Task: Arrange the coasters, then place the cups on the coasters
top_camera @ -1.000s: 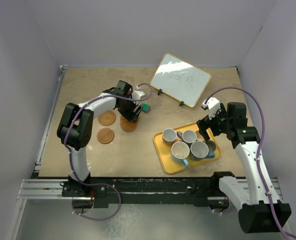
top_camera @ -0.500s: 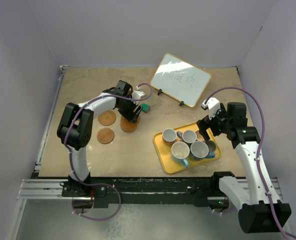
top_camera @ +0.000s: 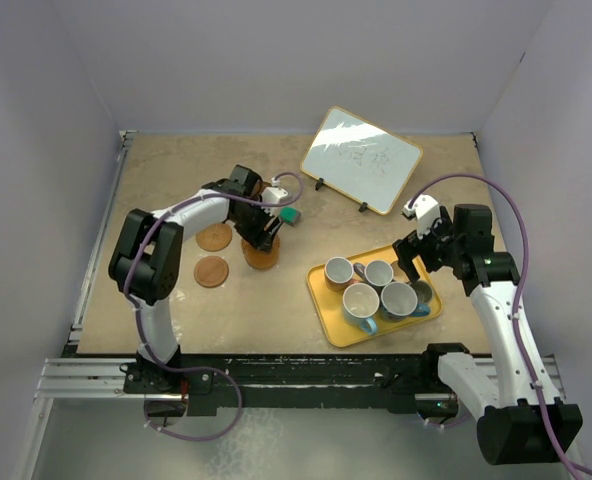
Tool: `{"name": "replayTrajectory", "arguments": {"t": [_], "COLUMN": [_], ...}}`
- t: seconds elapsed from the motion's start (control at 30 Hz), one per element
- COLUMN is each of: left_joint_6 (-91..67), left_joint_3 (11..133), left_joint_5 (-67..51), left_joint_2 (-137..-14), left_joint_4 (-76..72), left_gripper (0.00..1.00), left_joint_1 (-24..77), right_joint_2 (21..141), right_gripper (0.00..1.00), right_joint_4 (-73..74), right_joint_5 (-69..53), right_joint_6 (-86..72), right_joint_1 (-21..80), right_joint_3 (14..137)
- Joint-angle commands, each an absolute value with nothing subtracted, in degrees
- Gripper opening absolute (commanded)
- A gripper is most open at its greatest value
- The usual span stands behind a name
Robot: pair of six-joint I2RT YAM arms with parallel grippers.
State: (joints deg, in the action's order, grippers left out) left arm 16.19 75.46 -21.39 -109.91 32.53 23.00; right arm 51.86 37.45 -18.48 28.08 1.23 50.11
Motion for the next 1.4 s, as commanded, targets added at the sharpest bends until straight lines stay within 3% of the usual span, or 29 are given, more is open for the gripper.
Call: {"name": "replayTrajectory", "arguments": {"t": [0.0, 0.73, 1.37], "left_joint_6": [18.35, 26.80, 47.24], "left_joint_3": [74.39, 76.23, 67.16], "left_joint_5": [-24.38, -28.16, -34.96], "left_joint_2": [-106.33, -108.13, -99.20], "left_joint_4": [33.17, 38.00, 42.76], "left_gripper": [0.60, 0.59, 0.52], "left_joint_1": [22.87, 28.52, 32.48], "right_joint_2": [51.94, 52.38, 53.61], "right_gripper": [1.00, 1.00, 1.00], "right_joint_4": [37.27, 37.50, 38.08], "right_joint_5": [-17.67, -17.68, -17.55], "right_joint_6": [28.85, 29.05, 29.29], "right_joint_1": [1.49, 1.49, 1.49], "right_joint_3": [49.84, 49.75, 50.06]}}
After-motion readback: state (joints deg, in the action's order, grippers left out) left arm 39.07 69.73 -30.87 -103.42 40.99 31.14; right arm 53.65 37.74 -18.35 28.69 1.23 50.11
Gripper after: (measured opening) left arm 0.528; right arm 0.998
